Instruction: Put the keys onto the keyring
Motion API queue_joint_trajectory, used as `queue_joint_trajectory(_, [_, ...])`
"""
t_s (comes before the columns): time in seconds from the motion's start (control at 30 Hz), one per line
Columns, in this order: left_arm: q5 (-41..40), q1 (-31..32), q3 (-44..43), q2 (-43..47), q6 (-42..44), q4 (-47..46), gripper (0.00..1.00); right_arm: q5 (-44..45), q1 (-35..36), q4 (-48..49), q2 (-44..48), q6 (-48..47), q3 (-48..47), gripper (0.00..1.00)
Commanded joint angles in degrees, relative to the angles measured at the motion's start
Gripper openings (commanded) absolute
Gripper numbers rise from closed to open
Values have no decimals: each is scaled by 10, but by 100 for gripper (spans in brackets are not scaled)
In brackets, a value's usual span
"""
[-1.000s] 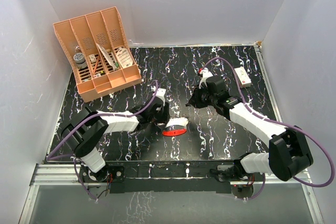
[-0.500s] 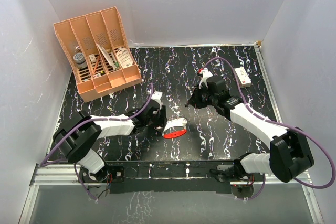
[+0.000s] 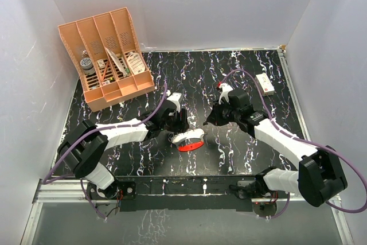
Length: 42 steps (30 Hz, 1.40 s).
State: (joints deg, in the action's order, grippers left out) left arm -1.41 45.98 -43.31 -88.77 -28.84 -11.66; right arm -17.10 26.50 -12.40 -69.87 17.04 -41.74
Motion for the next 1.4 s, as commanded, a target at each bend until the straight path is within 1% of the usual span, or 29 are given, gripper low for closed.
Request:
queue_joint_trajectory(0.0, [29, -5, -30, -14, -9, 27, 49, -8, -1, 17, 27, 2, 9, 0])
queue_joint_trajectory(0.2, [33, -5, -51, -38, -3, 64, 43, -8, -2, 20, 35, 6, 18, 0])
queue_joint_trajectory(0.6, [24, -6, -53, -52, 0, 85, 41, -7, -1, 27, 36, 10, 26, 0])
queue_joint_trajectory(0.9, [7, -6, -53, -48, -1, 92, 34, -8, -1, 30, 34, 12, 28, 0])
queue_joint_trajectory(1.37, [12, -7, -58, -55, -14, 88, 33, -7, -1, 33, 35, 12, 35, 0])
